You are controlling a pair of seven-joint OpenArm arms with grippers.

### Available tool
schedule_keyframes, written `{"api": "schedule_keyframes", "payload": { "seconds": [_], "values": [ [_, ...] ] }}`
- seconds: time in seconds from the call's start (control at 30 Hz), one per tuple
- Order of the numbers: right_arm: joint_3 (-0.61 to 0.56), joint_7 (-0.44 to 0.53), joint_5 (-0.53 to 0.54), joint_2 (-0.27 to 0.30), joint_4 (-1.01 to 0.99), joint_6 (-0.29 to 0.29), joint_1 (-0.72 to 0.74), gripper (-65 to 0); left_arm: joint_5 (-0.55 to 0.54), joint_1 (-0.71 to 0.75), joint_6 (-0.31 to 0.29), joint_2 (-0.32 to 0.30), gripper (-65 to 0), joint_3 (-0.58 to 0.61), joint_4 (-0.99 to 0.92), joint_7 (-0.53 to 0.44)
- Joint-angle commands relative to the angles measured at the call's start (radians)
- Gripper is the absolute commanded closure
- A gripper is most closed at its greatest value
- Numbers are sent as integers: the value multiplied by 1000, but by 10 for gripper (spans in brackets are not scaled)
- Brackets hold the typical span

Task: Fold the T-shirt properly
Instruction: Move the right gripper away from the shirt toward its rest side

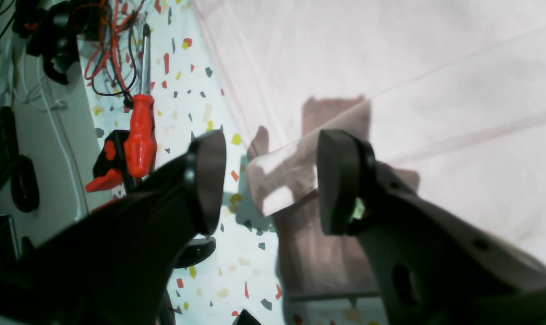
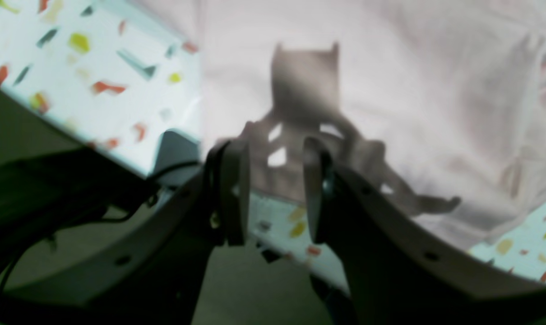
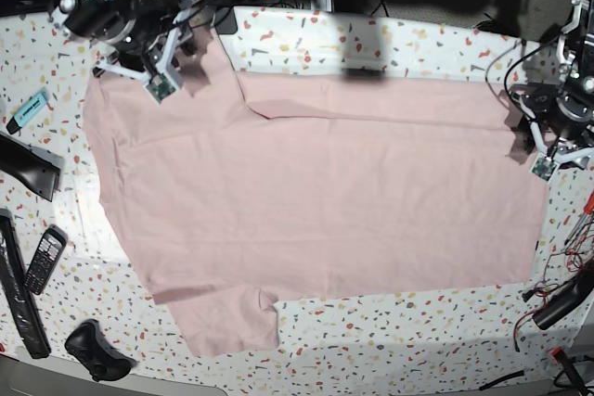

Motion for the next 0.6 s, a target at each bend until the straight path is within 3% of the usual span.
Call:
{"api": "schedule_keyframes", "payload": {
  "seconds": [0.0, 0.13, 0.27, 0.43, 0.57],
  "values": [
    [11, 15, -2, 11, 37, 3, -15, -197, 6, -11, 14, -19, -307, -10, 18, -20],
    [73, 16, -5, 10, 86, 2, -67, -197, 8, -11, 14, -8, -307, -10, 18, -19],
    [225, 23, 18, 1, 92, 1, -106, -197, 11, -11, 14, 32, -307, -10, 18, -20],
    [462, 39, 203, -31, 85, 3, -125, -197, 21, -12, 11, 74, -307, -10, 18, -21],
    [558, 35, 290, -36, 11, 3, -124, -197, 64, -11, 12, 74, -307, -10, 18, -20]
  ]
}}
